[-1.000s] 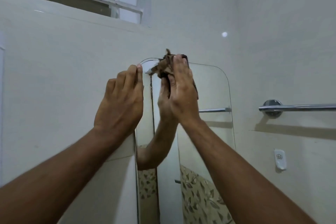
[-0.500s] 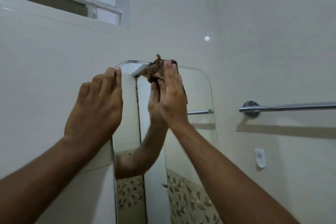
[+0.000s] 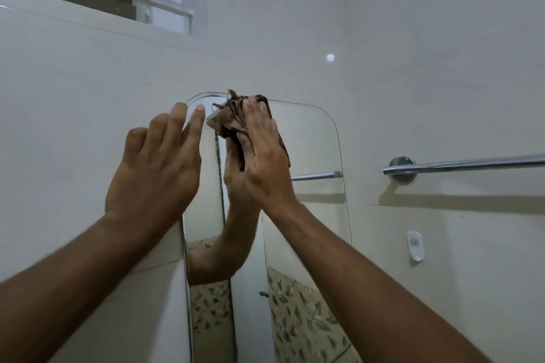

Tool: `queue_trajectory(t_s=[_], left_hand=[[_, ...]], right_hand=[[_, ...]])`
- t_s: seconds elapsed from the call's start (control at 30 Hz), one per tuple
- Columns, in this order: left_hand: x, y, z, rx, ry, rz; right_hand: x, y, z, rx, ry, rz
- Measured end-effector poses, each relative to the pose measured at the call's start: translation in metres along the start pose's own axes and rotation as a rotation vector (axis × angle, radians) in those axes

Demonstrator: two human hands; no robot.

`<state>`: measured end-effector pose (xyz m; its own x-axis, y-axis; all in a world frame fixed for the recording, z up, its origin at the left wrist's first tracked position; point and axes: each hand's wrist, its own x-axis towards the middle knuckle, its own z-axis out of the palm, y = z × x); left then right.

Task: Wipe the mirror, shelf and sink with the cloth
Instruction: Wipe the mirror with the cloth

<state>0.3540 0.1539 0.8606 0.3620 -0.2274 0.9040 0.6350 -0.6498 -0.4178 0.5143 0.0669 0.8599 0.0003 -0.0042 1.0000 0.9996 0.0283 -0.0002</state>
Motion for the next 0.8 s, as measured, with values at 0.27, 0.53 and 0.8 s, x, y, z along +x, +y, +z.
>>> queue_trajectory(t_s=[0.27,0.53,0.8], left_hand=[[0.0,0.0,0.0,0.011,-0.003,-0.008],[-0.001,-0.002,0.003,0.009,0.022,0.012],[0.0,-0.001,0.002,0.0,0.028,-0.003]], right_hand=[[0.022,0.083,-0.035,-0.08,0.242,0.427],[-0.007,0.089,-0.039,-0.114,0.246,0.537],[0.002,0.03,-0.021,-0.039,0.09,0.186]])
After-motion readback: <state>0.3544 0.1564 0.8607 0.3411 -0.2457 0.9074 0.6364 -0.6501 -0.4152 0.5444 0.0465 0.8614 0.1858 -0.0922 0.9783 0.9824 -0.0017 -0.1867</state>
